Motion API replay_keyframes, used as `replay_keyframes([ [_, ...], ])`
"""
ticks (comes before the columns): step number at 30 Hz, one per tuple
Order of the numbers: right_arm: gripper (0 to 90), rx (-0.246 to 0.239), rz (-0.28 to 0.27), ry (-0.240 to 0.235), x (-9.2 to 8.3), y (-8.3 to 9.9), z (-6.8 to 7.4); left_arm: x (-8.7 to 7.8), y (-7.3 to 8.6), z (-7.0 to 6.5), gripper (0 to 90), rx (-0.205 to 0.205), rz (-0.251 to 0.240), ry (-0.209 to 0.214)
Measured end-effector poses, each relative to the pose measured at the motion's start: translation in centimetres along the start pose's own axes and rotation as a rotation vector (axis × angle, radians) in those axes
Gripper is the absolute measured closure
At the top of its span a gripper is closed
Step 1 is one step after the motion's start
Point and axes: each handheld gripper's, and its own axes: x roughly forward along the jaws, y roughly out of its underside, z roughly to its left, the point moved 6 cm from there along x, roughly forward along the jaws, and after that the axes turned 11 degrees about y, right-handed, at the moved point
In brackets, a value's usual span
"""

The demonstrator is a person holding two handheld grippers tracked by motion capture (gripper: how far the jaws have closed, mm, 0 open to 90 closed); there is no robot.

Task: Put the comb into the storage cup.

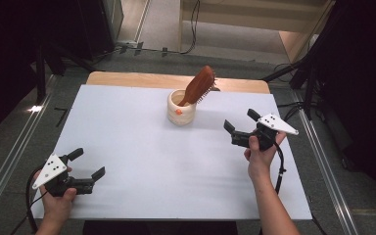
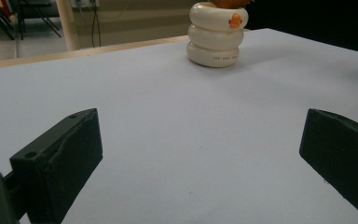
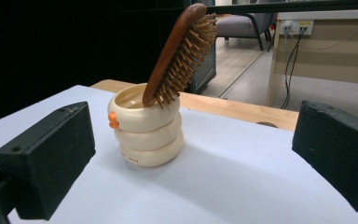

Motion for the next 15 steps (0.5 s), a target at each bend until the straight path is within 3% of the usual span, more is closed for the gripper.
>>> replay_keyframes([
  [15,0.0,-0.002,0.006,0.012,-2.2,1.7,-1.0,0.0,0.0,0.0,0.0,0.0,0.002,-0.005],
])
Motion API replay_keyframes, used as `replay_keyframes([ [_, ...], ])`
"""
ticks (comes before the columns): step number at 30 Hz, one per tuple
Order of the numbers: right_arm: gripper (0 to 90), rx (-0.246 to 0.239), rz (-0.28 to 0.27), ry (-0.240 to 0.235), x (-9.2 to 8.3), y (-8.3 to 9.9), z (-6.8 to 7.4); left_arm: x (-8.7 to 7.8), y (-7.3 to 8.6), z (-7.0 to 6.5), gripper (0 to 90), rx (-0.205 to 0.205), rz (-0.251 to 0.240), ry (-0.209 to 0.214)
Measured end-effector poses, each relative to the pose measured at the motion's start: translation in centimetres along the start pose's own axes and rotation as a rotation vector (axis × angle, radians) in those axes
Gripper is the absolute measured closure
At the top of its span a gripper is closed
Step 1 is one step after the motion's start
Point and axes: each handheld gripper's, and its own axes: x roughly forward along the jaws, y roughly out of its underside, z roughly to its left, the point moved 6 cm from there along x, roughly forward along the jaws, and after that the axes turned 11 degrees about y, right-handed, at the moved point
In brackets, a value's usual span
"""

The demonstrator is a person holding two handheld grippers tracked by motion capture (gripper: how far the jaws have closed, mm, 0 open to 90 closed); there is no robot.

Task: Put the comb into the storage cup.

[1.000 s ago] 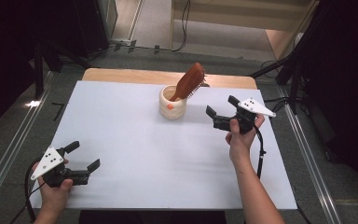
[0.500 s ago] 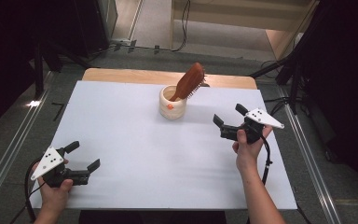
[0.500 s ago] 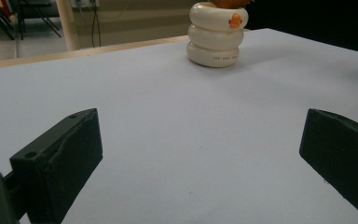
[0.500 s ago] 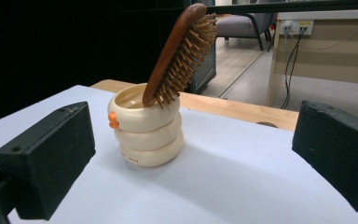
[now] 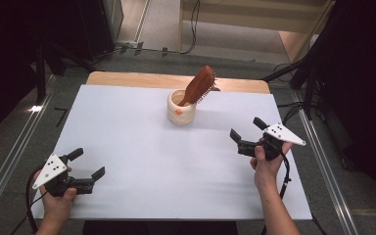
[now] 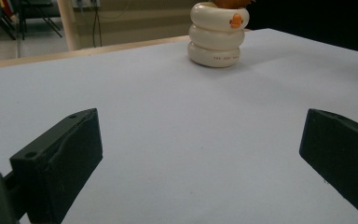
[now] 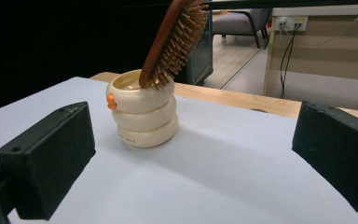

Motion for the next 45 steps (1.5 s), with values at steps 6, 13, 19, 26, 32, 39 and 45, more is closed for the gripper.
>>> replay_keyframes([
  [6,0.0,-0.006,0.002,0.017,-0.8,0.6,-0.6,0.0,0.0,0.0,0.0,0.0,-0.003,0.0],
  [13,0.0,-0.045,0.014,0.02,-1.6,1.5,-1.1,0.0,0.0,0.0,0.0,0.001,0.0,-0.001],
  [19,0.0,-0.043,0.013,0.034,-2.7,2.0,-1.9,0.0,0.0,0.0,0.0,-0.001,-0.001,-0.004],
  [26,0.0,-0.03,0.016,0.049,-3.9,3.0,-2.8,0.0,0.0,0.0,0.0,0.0,-0.001,-0.006],
  [32,0.0,-0.024,0.017,0.065,-4.8,3.9,-3.6,-0.1,0.0,0.0,0.0,0.0,-0.003,-0.007],
  [39,0.0,-0.024,0.025,0.082,-5.7,5.0,-4.5,-0.1,0.0,0.1,0.0,0.0,-0.005,-0.009],
  [45,0.0,-0.021,0.036,0.091,-6.3,5.8,-5.1,-0.1,0.0,0.1,0.0,0.0,-0.005,-0.012],
])
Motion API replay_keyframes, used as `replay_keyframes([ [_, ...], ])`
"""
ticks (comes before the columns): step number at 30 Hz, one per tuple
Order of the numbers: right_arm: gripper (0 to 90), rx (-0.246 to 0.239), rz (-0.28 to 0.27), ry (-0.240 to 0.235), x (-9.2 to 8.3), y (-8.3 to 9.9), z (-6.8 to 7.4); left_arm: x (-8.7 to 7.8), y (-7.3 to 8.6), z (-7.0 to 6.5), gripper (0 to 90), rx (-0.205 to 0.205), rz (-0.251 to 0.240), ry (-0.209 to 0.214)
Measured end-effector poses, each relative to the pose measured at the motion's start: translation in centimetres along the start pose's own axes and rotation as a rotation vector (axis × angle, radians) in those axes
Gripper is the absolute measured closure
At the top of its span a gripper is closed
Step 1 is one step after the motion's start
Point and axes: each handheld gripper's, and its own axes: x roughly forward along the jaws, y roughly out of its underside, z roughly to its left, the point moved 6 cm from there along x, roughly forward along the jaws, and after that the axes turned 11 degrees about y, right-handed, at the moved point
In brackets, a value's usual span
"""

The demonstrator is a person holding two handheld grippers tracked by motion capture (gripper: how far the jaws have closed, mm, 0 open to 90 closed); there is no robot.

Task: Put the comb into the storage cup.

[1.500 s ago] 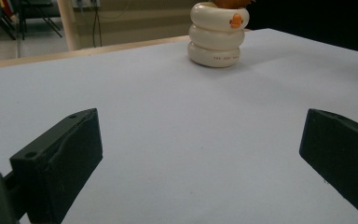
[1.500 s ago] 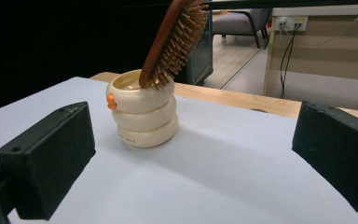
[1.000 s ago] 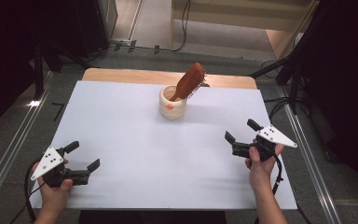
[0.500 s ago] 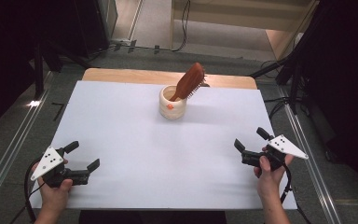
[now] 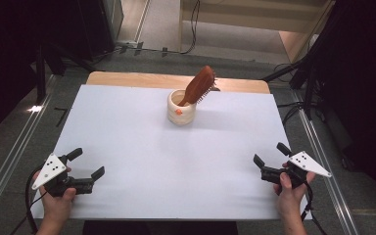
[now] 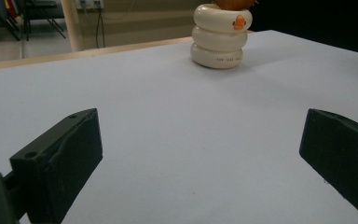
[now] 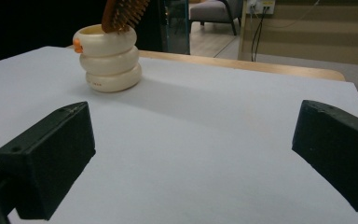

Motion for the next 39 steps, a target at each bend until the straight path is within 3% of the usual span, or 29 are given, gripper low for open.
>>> replay_keyframes([
  [17,0.0,0.002,0.017,0.039,-1.7,2.9,-2.2,-0.1,0.0,0.0,0.0,-0.007,-0.011,-0.003],
  [21,0.0,0.025,0.009,0.018,-1.8,3.0,-2.3,-0.2,-0.1,0.1,0.0,-0.004,-0.019,-0.007],
  [39,0.0,0.028,0.006,0.04,-1.4,3.3,-2.2,-0.4,-0.2,0.3,0.0,-0.018,-0.037,-0.002],
])
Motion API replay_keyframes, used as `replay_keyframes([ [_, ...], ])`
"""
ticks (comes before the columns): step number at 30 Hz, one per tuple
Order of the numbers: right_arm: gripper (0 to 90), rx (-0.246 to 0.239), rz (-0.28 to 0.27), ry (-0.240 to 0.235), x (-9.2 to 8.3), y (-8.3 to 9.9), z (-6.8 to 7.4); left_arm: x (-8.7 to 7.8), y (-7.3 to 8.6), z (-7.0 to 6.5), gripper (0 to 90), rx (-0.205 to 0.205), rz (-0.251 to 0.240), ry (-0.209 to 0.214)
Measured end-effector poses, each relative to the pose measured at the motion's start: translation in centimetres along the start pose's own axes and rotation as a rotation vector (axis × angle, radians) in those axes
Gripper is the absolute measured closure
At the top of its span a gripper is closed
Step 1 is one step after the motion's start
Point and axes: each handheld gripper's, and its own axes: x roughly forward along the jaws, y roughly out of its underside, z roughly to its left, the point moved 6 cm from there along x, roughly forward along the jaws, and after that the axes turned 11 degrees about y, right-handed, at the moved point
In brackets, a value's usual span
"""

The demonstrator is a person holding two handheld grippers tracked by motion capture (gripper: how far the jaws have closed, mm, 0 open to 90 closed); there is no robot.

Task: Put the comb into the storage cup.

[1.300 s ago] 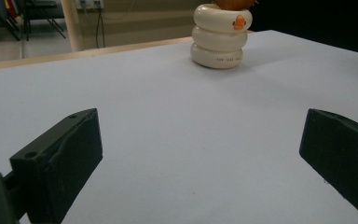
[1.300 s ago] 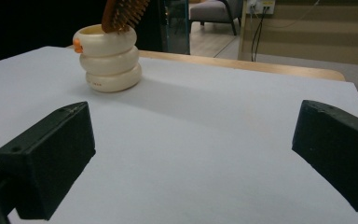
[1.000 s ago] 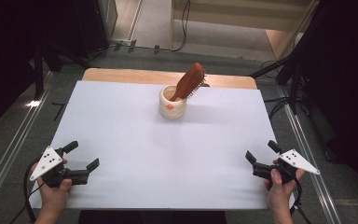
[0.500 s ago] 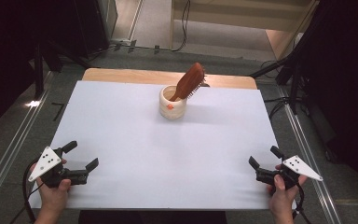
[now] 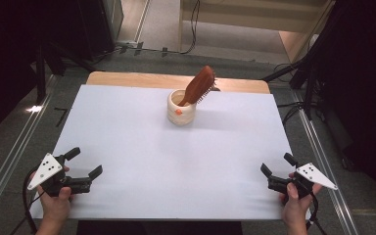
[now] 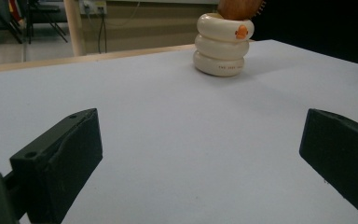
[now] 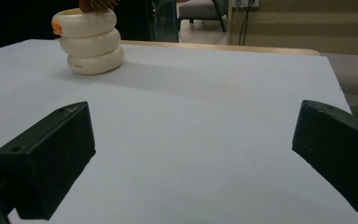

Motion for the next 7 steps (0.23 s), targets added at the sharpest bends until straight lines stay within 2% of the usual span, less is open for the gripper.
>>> replay_keyframes([
  [7,0.0,-0.001,0.006,0.0,0.14,0.05,0.15,0.0,0.03,0.05,0.0,-0.001,0.0,-0.004],
])
